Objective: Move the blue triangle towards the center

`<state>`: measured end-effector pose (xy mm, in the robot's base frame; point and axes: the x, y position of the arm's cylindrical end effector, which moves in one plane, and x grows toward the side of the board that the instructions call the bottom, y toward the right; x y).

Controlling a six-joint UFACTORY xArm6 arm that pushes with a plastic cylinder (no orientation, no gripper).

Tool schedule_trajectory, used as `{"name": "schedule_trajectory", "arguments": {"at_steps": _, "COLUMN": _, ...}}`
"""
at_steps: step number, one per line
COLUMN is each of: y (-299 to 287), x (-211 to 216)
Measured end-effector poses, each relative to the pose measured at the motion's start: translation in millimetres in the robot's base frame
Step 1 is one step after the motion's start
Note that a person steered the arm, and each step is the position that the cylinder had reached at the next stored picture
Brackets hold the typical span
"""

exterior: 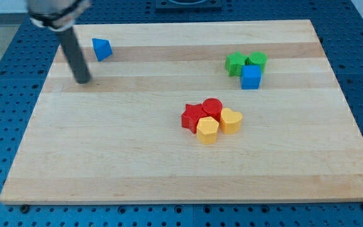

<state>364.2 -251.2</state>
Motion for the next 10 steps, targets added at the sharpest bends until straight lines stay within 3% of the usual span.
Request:
{"name": "schedule_trajectory", "arguments": {"at_steps": 1, "y": -53, "x": -32}}
{"name": "schedule_trajectory", "arguments": {"at_steps": 2, "y": -53, "x": -54}}
{"name": "schedule_trajectory", "arguments": {"at_steps": 4, "y": 0, "x": -108}}
{"name": "schedule_trajectory", "arguments": {"at_steps": 7, "y": 106, "x": -70}}
{"name": "schedule_trajectory", "arguments": {"at_steps": 10, "y": 77, "x": -67}}
